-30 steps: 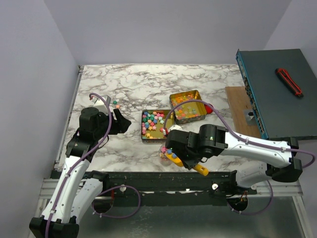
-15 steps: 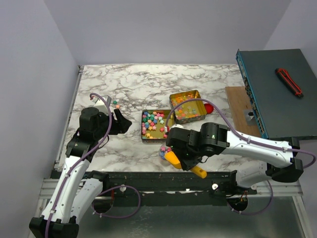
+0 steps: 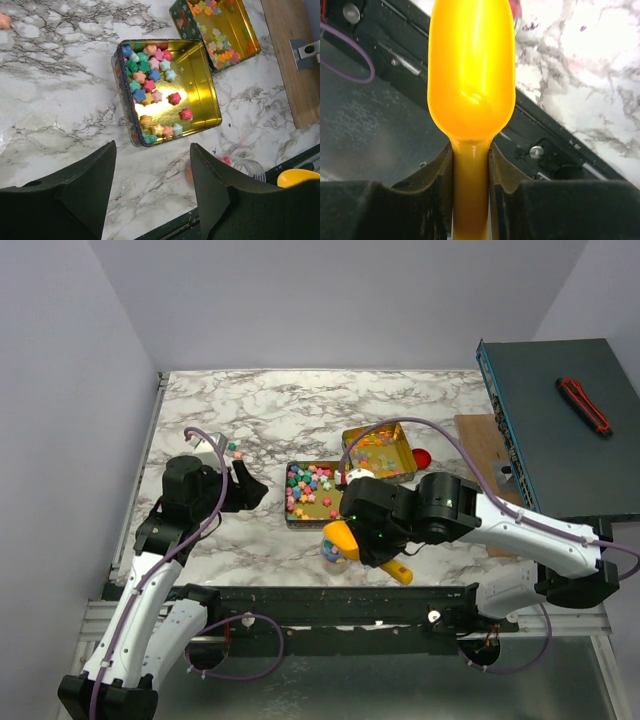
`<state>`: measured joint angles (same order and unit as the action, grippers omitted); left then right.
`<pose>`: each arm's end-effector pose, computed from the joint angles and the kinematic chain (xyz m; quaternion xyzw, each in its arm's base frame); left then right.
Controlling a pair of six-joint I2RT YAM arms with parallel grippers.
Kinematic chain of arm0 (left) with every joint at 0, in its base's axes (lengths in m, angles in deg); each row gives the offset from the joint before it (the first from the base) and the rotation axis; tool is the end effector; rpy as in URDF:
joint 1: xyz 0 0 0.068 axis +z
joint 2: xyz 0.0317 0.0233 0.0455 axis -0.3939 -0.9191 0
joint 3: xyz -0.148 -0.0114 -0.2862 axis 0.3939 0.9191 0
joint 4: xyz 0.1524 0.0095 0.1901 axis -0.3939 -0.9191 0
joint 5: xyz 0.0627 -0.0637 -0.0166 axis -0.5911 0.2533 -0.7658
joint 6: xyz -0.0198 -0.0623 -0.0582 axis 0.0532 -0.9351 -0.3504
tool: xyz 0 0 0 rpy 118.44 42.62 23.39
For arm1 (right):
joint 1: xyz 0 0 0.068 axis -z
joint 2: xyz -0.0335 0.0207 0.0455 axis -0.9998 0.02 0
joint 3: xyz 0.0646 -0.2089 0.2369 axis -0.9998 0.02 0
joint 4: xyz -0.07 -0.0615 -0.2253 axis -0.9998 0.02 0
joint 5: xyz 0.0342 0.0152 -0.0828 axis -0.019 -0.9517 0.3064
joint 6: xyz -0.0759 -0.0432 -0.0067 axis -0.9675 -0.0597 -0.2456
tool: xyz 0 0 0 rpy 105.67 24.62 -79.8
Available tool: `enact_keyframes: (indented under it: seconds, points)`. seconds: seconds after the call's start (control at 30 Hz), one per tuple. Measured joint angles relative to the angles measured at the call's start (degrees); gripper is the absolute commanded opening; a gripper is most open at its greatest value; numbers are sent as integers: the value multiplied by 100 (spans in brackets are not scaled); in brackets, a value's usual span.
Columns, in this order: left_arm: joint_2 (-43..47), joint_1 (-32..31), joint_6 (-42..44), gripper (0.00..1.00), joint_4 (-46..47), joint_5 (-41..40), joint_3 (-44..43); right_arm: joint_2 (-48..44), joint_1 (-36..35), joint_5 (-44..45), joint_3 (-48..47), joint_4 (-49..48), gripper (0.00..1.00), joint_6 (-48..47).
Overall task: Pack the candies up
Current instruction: Scoop the fake candies from the storage box.
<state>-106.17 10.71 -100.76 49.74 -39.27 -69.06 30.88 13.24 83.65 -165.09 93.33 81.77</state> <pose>0.1282 -0.0525 0.3208 0.0104 0.8479 -0.2775 0.4515 0.0679 0.2178 0.3967 -0.3017 0.9295 0.1263 0.1706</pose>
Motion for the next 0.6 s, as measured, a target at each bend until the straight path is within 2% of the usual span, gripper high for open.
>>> enact_keyframes:
  seconds: [0.3, 0.6]
  points:
    - [-160, -2, -4, 63, 0, 81, 0, 516, 122, 1001, -619, -22, 1, -706]
    - [-289, 0, -11, 63, 0, 133, 0, 955, 1115, 1174, -621, -273, 1, -2157]
